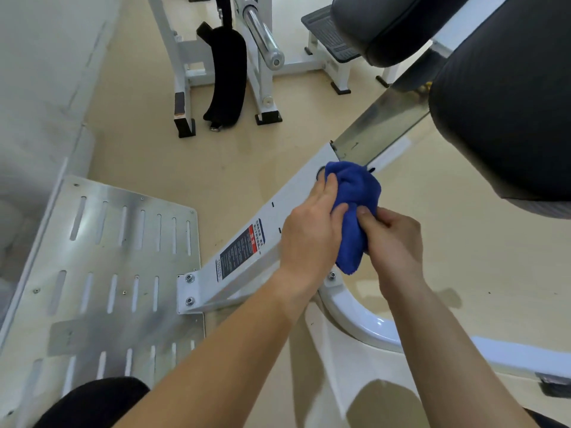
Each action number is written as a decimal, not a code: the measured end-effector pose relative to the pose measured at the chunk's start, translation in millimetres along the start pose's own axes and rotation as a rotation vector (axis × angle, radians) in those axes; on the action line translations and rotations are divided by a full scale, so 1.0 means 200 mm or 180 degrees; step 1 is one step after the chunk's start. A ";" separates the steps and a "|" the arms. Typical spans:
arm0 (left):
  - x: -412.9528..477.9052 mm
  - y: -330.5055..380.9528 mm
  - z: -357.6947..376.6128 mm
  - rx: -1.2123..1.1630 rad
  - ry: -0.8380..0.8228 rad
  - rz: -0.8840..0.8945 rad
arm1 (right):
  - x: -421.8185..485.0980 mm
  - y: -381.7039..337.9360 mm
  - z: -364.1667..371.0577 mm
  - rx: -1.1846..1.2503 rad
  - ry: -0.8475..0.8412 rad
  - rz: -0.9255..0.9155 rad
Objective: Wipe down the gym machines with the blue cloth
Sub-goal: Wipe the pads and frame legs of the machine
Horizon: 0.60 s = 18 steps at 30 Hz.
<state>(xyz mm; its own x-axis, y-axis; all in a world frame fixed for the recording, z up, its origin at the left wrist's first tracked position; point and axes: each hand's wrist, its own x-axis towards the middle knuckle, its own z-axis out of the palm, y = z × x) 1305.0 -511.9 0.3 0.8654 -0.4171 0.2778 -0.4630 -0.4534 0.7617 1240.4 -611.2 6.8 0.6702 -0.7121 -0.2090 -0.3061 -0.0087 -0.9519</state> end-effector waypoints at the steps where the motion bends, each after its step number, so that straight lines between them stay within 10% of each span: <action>1: 0.02 0.01 0.00 0.0066 -0.0030 -0.0023 | 0.00 -0.01 0.00 0.0054 -0.0002 -0.0032; 6: 0.14 0.06 0.01 0.0264 -0.0052 0.0042 | 0.08 -0.06 0.07 0.0154 0.0413 -0.0349; 18: -0.23 0.06 0.00 0.0081 0.0281 0.0110 | -0.09 0.08 -0.13 -0.0336 -0.0620 0.0172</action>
<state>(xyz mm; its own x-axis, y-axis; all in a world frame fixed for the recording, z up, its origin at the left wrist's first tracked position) 1260.1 -497.1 -3.4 0.8618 -0.3624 0.3550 -0.4967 -0.4601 0.7359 1206.6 -616.6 0.3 0.7658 -0.5645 -0.3081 -0.4072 -0.0549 -0.9117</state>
